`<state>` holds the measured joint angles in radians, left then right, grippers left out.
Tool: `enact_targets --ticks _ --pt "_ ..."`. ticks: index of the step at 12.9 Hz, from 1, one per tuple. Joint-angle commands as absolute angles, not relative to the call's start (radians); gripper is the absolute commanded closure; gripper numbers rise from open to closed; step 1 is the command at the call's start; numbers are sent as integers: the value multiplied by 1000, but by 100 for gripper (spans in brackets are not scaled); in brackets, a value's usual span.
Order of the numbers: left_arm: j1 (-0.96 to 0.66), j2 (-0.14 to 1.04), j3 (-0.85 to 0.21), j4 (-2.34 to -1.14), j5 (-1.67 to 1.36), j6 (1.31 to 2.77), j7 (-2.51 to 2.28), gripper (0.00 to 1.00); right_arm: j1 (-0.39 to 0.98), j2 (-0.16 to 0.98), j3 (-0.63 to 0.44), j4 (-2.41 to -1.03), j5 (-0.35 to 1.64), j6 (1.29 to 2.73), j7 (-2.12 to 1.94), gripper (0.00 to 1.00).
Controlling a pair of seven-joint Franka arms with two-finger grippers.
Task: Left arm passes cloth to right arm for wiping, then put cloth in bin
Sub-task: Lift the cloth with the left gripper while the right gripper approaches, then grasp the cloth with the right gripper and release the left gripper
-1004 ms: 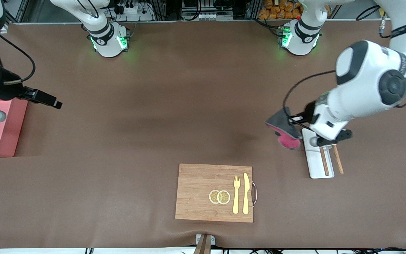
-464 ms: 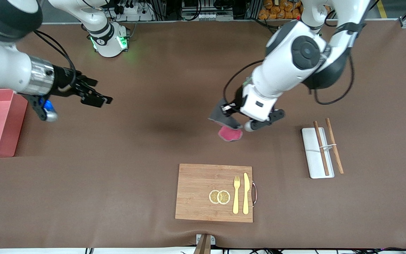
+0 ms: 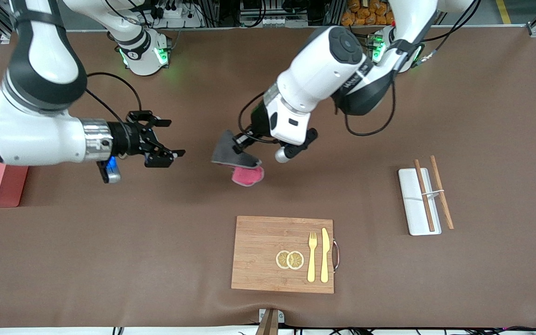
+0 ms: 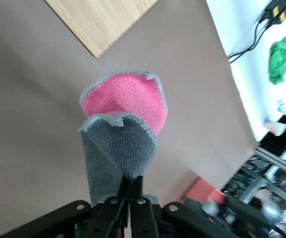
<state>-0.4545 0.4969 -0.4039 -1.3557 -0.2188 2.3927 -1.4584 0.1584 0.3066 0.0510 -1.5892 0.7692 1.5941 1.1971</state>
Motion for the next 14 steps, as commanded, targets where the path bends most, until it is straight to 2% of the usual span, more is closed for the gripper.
enact_targets --ticks 1,6,7,8,10,11,14 --pt "-479 525 -407 -1319 -239 2456 -1560 100 175 342 41 -1595 860 1621 1232 0" --pt "-520 566 -407 -1318 -241 2612 -1681 100 244 371 41 -1623 927 1719 1232 0" --pt "-520 575 -410 -1316 -241 2626 -1684 100 253 374 41 -1623 933 1736 1233 11" --pt "-520 577 -411 -1307 -244 2628 -1686 100 255 382 41 -1623 965 1747 1232 46" --pt "-520 584 -411 -1305 -245 2632 -1687 100 256 387 40 -1623 966 1747 1226 92" --pt "-520 584 -411 -1307 -245 2632 -1687 100 255 387 40 -1624 962 1746 1215 100" --pt "-517 578 -411 -1307 -245 2631 -1689 100 250 387 40 -1626 957 1743 1210 100"
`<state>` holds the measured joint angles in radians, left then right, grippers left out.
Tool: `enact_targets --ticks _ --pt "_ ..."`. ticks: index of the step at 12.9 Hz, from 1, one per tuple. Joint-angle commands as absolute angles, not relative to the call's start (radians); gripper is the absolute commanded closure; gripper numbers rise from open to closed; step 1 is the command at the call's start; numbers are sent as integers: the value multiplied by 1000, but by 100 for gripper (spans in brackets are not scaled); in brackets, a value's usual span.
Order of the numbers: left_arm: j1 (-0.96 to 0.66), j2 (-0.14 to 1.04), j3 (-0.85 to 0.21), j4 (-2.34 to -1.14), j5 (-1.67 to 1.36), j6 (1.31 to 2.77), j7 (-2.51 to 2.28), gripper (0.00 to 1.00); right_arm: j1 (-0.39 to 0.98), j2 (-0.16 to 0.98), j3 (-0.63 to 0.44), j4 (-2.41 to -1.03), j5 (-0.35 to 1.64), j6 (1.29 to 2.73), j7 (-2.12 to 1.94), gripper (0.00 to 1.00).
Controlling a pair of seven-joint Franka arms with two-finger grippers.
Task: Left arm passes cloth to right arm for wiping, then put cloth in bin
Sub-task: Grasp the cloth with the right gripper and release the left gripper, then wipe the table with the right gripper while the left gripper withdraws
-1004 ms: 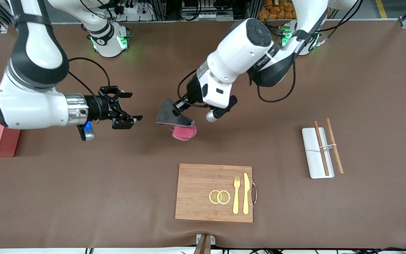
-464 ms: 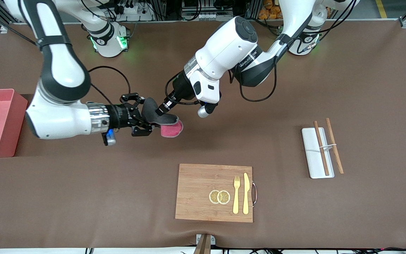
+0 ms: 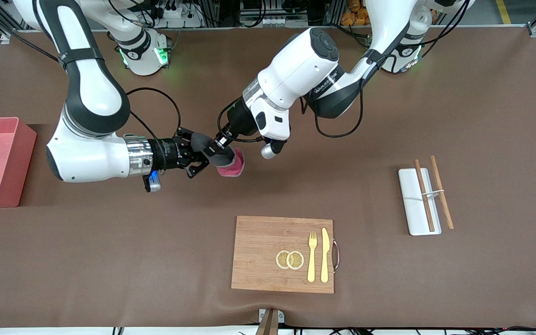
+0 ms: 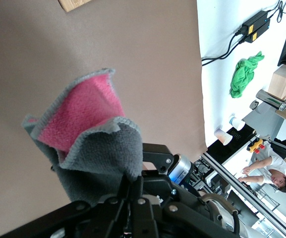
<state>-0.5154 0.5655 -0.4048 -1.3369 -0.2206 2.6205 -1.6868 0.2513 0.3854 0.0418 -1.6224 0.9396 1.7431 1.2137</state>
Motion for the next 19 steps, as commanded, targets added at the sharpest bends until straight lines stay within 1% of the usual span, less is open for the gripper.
enact_targets --ticks 1,2,3,4,5,7,9,11,14,16,19 --pt "-512 574 -411 -1307 -245 2629 -1689 100 250 387 40 -1626 951 1743 1210 100" --pt "-508 569 -410 -1308 -245 2625 -1689 100 250 387 40 -1625 950 1743 1210 100" --pt "-502 562 -408 -1310 -242 2620 -1690 84 247 387 38 -1624 943 1743 1203 100" --pt "-500 542 -399 -1313 -230 2619 -1689 5 242 387 38 -1623 927 1741 1187 100" --pt "-492 526 -393 -1316 -227 2585 -1675 0 239 387 38 -1618 884 1741 1151 100" --pt "-453 480 -385 -1316 -166 2467 -1667 0 248 390 37 -1618 792 1767 1044 100" --pt "-402 428 -384 -1316 -102 2310 -1610 0 255 394 38 -1620 621 1825 971 100" --pt "-318 376 -391 -1318 -94 2165 -1420 0 278 426 38 -1621 473 1887 910 100" --pt "-206 328 -393 -1318 -100 1993 -1113 0 284 497 38 -1675 300 2050 793 100" --pt "-140 305 -388 -1322 -94 1892 -909 0 272 532 37 -1718 261 2144 735 100" --pt "-20 282 -384 -1324 -72 1735 -613 0 238 571 32 -1768 255 2241 611 100"
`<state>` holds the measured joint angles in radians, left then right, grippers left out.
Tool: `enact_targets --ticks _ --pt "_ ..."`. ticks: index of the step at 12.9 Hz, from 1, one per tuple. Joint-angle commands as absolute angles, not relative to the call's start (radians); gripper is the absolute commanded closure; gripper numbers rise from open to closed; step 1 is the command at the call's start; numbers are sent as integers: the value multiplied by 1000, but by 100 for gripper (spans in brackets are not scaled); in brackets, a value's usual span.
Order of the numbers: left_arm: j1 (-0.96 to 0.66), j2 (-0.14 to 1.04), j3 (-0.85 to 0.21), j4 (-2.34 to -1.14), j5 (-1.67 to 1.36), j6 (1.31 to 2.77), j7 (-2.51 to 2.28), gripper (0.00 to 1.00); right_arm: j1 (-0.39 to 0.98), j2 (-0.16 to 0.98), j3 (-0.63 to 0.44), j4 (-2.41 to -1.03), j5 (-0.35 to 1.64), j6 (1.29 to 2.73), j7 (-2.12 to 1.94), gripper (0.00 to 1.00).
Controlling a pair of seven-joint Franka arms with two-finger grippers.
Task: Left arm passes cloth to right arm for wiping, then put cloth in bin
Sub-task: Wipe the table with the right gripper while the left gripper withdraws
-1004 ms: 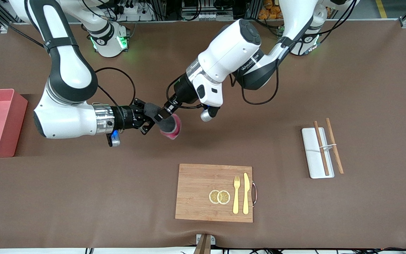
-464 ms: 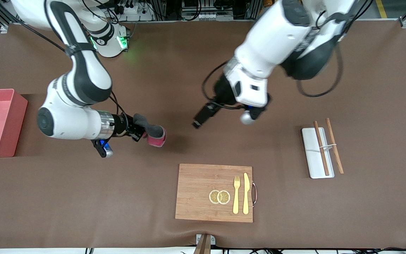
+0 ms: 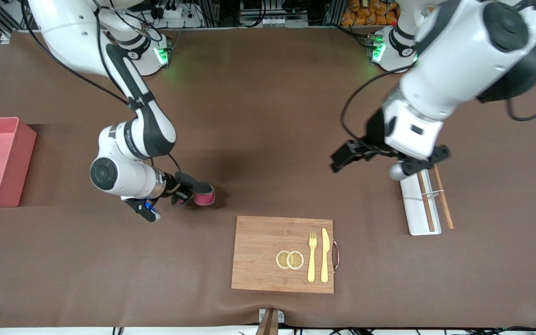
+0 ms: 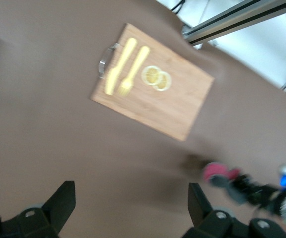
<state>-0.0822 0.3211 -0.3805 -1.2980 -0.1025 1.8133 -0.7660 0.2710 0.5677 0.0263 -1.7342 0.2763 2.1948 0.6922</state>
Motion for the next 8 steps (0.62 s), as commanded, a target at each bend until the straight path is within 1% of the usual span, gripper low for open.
enact_targets --ticks 1,2,4,7,8 --pt "23 273 -385 -1324 -37 1698 -533 0 213 574 32 -1784 253 2267 550 100" --pt "62 264 -387 -1325 -17 1662 -464 0 190 581 31 -1790 224 2276 490 100" --pt "129 250 -385 -1330 4 1603 -359 0 106 612 23 -1795 97 2315 361 100" --pt "149 215 -390 -1379 108 1560 -311 0 -58 615 23 -1795 71 2324 27 100" --pt "147 212 -393 -1376 179 1539 -308 0 -116 615 23 -1789 71 2325 -117 100"
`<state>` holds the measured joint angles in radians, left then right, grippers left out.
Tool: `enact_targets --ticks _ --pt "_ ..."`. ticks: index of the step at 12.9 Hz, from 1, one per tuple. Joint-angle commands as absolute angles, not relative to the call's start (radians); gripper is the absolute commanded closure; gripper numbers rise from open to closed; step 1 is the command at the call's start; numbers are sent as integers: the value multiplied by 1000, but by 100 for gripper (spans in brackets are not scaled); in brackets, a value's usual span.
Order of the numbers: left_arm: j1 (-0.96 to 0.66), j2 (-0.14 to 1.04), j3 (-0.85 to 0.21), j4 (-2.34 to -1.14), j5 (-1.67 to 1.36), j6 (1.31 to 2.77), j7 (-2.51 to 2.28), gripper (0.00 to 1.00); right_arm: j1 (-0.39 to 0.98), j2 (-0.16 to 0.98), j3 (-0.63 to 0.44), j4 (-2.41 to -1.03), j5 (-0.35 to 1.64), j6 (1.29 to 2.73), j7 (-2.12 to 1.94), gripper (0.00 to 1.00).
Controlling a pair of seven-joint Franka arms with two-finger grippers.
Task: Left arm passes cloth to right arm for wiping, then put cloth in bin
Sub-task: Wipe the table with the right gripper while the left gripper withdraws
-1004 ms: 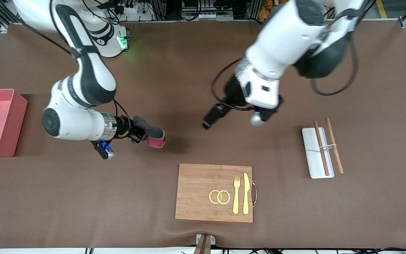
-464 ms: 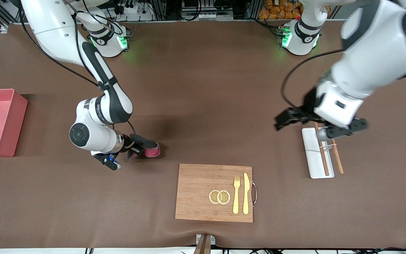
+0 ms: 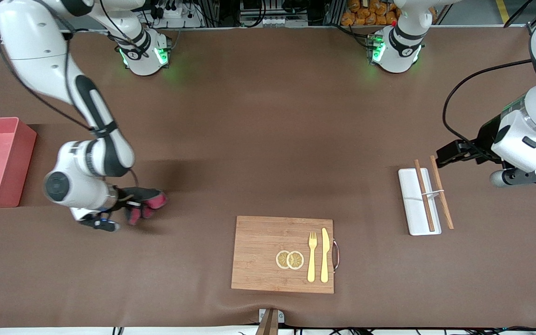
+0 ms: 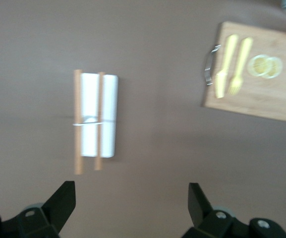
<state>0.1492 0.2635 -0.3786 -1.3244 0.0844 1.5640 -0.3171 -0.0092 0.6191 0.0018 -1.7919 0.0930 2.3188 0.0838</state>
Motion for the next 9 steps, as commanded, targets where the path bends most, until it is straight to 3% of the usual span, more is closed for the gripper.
enact_targets --ticks 1,5,7,9 --pt "149 206 -396 -1373 214 1522 -296 0 -186 615 23 -1780 71 2329 -256 100" --pt "143 176 -379 -1373 206 1494 -295 0 -356 614 20 -1694 58 2336 -645 100" --pt "65 126 -286 -1440 184 1492 -291 0 -364 612 2 -1634 -73 2336 -712 100" --pt "-1 69 -116 -1509 73 1543 -244 0 -354 611 3 -1611 -219 2336 -703 100"
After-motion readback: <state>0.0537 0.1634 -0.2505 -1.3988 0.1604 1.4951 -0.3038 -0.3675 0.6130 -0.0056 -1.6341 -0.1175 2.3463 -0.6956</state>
